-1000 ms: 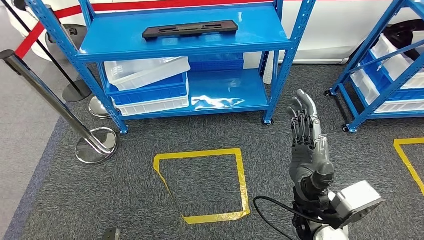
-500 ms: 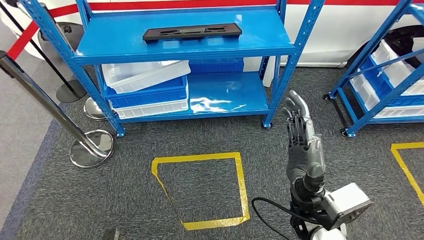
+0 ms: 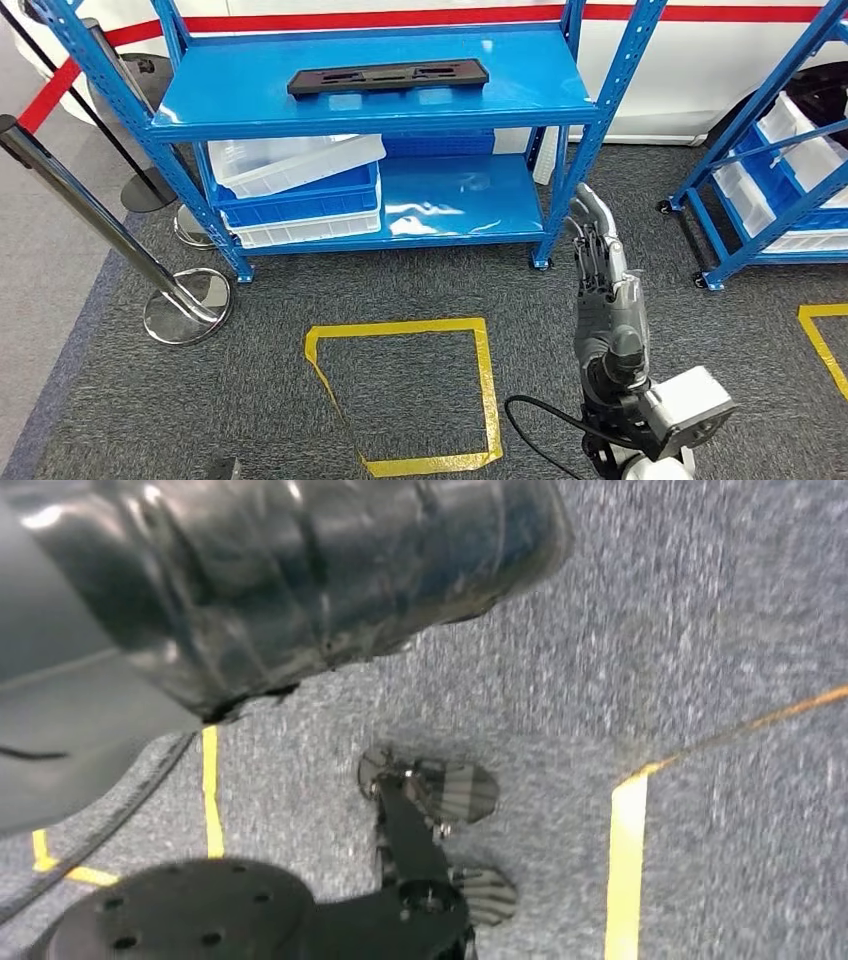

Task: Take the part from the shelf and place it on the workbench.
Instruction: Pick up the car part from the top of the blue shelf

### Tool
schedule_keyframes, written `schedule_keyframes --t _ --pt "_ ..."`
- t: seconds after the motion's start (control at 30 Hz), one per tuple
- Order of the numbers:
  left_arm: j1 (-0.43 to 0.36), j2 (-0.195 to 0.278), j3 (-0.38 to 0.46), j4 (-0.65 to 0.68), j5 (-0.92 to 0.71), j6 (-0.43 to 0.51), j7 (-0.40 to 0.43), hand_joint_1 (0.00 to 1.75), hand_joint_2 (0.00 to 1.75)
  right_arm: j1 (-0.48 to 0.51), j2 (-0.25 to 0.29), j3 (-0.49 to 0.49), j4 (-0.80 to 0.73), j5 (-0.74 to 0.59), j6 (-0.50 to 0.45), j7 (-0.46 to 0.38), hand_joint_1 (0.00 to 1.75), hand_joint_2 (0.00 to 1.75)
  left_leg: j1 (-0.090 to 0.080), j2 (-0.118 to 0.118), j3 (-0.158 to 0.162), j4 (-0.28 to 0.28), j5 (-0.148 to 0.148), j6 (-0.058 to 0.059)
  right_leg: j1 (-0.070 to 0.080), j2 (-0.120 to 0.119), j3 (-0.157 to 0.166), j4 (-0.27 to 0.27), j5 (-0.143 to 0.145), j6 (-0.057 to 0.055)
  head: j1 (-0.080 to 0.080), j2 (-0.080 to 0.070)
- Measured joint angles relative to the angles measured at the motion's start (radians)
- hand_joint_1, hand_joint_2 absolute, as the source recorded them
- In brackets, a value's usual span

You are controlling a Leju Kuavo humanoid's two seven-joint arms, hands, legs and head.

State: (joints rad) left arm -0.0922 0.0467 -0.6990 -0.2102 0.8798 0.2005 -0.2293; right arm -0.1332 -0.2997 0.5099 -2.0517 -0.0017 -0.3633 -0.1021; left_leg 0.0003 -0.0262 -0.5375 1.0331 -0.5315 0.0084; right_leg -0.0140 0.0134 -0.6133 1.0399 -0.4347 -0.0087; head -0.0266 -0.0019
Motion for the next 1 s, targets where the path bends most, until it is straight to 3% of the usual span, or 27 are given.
schedule_keyframes --t 0.07,0.13,0.17,0.2,0.27,0.33,0.37,0.47,0.53,0.63,0.67,0.7,0.73,0.8,0.83,0.9,1.0 --pt "-0.001 0.001 -0.002 0.0 0.0 0.0 0.0 0.0 0.0 -0.001 0.0 0.0 0.0 -0.001 0.005 0.0 0.0 0.0 0.003 0.009 -0.044 0.087 -0.041 -0.011 -0.004 -0.004 0.013 -0.009 -0.004 -0.009 -0.002 0.0" --pt "-0.003 0.001 -0.006 0.0 0.0 0.0 0.0 0.0 0.0 -0.002 0.0 0.0 0.0 -0.001 0.006 0.0 0.0 0.0 0.006 0.013 -0.126 0.22 -0.082 -0.02 -0.004 -0.007 0.021 -0.01 -0.012 -0.013 -0.003 0.0" --pt "-0.002 0.002 -0.007 0.0 0.0 0.0 0.0 0.0 0.0 -0.001 0.0 0.0 0.0 -0.001 0.006 0.0 0.0 0.0 0.008 0.014 -0.157 0.26 -0.081 -0.023 -0.005 -0.008 0.026 -0.01 -0.016 -0.014 -0.004 0.0" --pt "0.0 0.002 -0.008 0.0 0.0 0.0 0.0 0.0 0.0 -0.001 0.0 0.0 0.0 -0.001 0.006 0.0 0.0 0.0 0.01 0.015 -0.171 0.263 -0.061 -0.025 -0.005 -0.007 0.033 -0.01 -0.021 -0.013 -0.004 0.0" --pt "0.003 0.002 -0.008 0.0 0.0 0.0 0.0 0.0 0.0 -0.001 0.0 0.0 0.0 -0.001 0.005 0.0 0.0 0.0 0.012 0.018 -0.142 0.162 0.027 -0.025 -0.007 -0.006 0.051 -0.01 -0.034 -0.007 -0.004 0.0" --pt "0.002 0.003 -0.009 0.0 0.0 0.0 0.0 0.0 0.0 -0.001 0.0 0.0 0.0 -0.001 0.005 0.0 0.0 0.0 0.01 0.02 -0.093 0.04 0.085 -0.019 -0.005 -0.006 0.064 -0.009 -0.047 0.004 -0.004 0.0" --pt "0.001 0.003 -0.01 0.0 0.0 0.0 0.0 0.0 0.0 -0.002 0.0 0.0 0.0 -0.001 0.005 0.0 0.0 0.0 0.008 0.02 -0.079 0.007 0.092 -0.013 -0.004 -0.006 0.066 -0.009 -0.05 0.009 -0.004 0.0" --pt "0.001 0.003 -0.014 0.0 0.0 0.0 0.0 0.0 0.0 -0.002 0.0 0.0 0.0 -0.002 0.005 0.0 0.0 0.0 0.006 0.02 -0.069 -0.012 0.082 0.006 -0.002 -0.007 0.068 -0.014 -0.057 0.023 -0.002 0.0" --pt "0.002 0.003 -0.015 0.0 0.0 0.0 0.0 0.0 0.0 -0.003 -0.001 0.0 0.0 -0.004 0.005 0.0 0.0 0.0 0.009 0.02 -0.058 -0.021 0.08 0.02 -0.002 -0.009 0.056 0.022 -0.078 0.031 0.0 0.0" --pt "-0.001 0.004 -0.018 0.0 0.0 0.0 0.0 0.0 0.0 -0.002 -0.002 0.0 0.002 -0.004 0.005 -0.002 0.0 0.0 0.008 0.02 -0.043 -0.024 0.07 0.036 -0.003 -0.01 -0.043 0.2 -0.144 0.035 0.001 0.0" --pt "-0.001 0.004 -0.02 0.0 0.0 0.0 0.0 0.0 0.0 -0.001 -0.002 0.0 0.003 -0.004 0.005 -0.002 0.0 0.0 0.006 0.02 -0.038 -0.024 0.065 0.039 -0.003 -0.01 -0.077 0.248 -0.149 0.035 0.001 0.0" --pt "0.0 0.004 -0.022 0.0 0.0 0.0 0.0 0.0 0.0 0.0 -0.002 0.0 0.005 -0.004 0.006 -0.002 0.0 0.0 0.005 0.019 -0.032 -0.023 0.06 0.039 -0.003 -0.01 -0.096 0.262 -0.135 0.034 0.001 0.0" --pt "0.001 0.004 -0.024 0.0 0.0 -0.001 0.0 0.0 0.0 0.0 -0.002 0.001 0.006 -0.004 0.006 -0.004 0.0 0.0 0.004 0.018 -0.024 -0.023 0.054 0.039 -0.003 -0.01 -0.096 0.24 -0.101 0.032 0.001 0.0" --pt "0.002 0.004 -0.028 0.0 0.0 -0.003 0.0 0.0 0.0 0.0 -0.002 0.002 0.007 -0.005 0.009 -0.01 0.0 0.0 0.003 0.015 -0.008 -0.022 0.04 0.035 0.0 -0.009 -0.059 0.125 -0.017 0.022 0.002 0.0" --pt "0.001 0.004 -0.03 0.0 -0.001 -0.004 0.0 0.0 0.0 0.0 -0.002 0.004 0.008 -0.006 0.011 -0.013 0.0 0.0 0.001 0.013 -0.003 -0.019 0.033 0.03 0.002 -0.009 -0.035 0.067 0.007 0.017 0.001 0.0" --pt "-0.001 0.004 -0.033 0.0 -0.003 -0.006 0.0 0.0 0.0 0.0 -0.002 0.008 0.008 -0.007 0.018 -0.017 0.0 0.0 -0.001 0.011 -0.002 -0.018 0.025 0.02 0.008 -0.009 -0.011 0.012 0.011 0.01 0.002 0.0" --pt "-0.002 0.006 -0.036 0.0 -0.015 -0.008 0.001 0.0 0.0 0.001 -0.003 0.01 0.008 -0.007 0.024 -0.019 0.0 0.0 -0.001 0.014 0.0 -0.016 0.014 0.004 0.004 -0.006 0.001 -0.006 0.003 0.0 0.001 0.0"
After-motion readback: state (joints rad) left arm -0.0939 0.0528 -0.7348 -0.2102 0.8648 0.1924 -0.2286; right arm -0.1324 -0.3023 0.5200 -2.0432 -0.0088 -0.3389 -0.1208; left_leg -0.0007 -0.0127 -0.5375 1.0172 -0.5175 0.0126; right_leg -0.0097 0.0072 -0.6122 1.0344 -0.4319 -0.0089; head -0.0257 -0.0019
